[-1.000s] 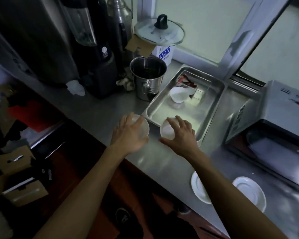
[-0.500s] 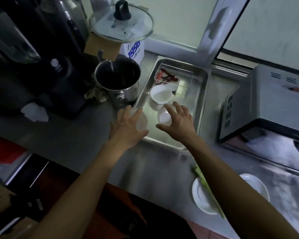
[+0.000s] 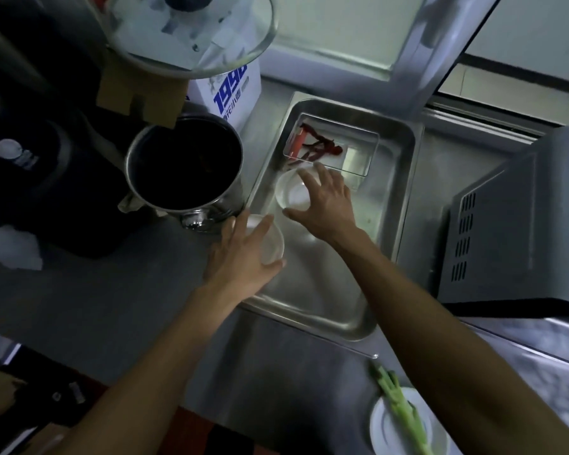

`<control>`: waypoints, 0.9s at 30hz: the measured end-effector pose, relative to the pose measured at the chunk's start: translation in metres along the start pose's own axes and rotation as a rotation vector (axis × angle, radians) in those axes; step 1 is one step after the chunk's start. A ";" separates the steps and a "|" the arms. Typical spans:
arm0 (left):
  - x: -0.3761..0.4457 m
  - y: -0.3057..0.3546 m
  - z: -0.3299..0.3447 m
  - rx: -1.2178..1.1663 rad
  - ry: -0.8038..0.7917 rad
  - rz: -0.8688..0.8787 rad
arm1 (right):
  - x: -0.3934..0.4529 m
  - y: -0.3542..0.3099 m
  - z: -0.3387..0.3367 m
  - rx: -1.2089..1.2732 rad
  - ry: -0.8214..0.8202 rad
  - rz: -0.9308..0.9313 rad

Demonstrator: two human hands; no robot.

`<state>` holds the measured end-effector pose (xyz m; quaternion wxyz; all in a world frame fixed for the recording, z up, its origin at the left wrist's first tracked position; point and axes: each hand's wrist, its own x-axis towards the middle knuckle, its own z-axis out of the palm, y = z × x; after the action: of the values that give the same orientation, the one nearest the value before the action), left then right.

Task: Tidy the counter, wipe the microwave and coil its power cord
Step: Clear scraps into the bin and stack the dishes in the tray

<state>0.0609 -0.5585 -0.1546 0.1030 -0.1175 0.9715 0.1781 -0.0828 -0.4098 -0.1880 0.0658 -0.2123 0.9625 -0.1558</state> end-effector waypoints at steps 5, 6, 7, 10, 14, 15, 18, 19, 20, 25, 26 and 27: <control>0.006 -0.003 0.005 -0.006 0.004 0.020 | 0.021 -0.002 0.015 -0.025 -0.022 -0.025; 0.008 -0.004 0.005 -0.009 0.004 0.023 | 0.024 -0.002 0.017 -0.027 -0.032 -0.026; 0.009 -0.004 0.004 -0.016 0.003 0.022 | 0.026 -0.002 0.019 -0.030 -0.046 -0.025; 0.014 -0.007 0.006 -0.026 -0.012 0.027 | 0.031 -0.001 0.024 -0.040 -0.093 -0.011; 0.018 -0.011 0.008 -0.029 -0.022 0.033 | 0.030 0.000 0.033 -0.060 -0.146 -0.007; 0.018 -0.011 0.009 -0.026 -0.020 0.036 | 0.028 0.000 0.036 -0.064 -0.162 -0.008; 0.019 -0.011 0.010 -0.021 -0.005 0.046 | 0.020 0.003 0.040 -0.070 -0.187 -0.005; 0.020 -0.011 0.011 -0.021 -0.007 0.046 | 0.018 0.005 0.040 -0.064 -0.193 -0.005; 0.021 -0.011 0.011 -0.023 -0.010 0.044 | 0.015 0.005 0.041 -0.057 -0.203 -0.007; 0.027 -0.004 0.010 -0.027 -0.036 0.029 | 0.001 0.012 0.038 -0.009 -0.212 -0.075; 0.028 -0.002 0.010 -0.031 -0.050 0.024 | -0.004 0.015 0.035 0.004 -0.206 -0.076; 0.029 0.000 0.009 -0.037 -0.064 0.020 | -0.009 0.018 0.032 0.013 -0.200 -0.068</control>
<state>0.0349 -0.5608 -0.1701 0.1302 -0.1038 0.9654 0.2007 -0.0757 -0.3994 -0.2240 0.1577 -0.2587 0.9423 -0.1423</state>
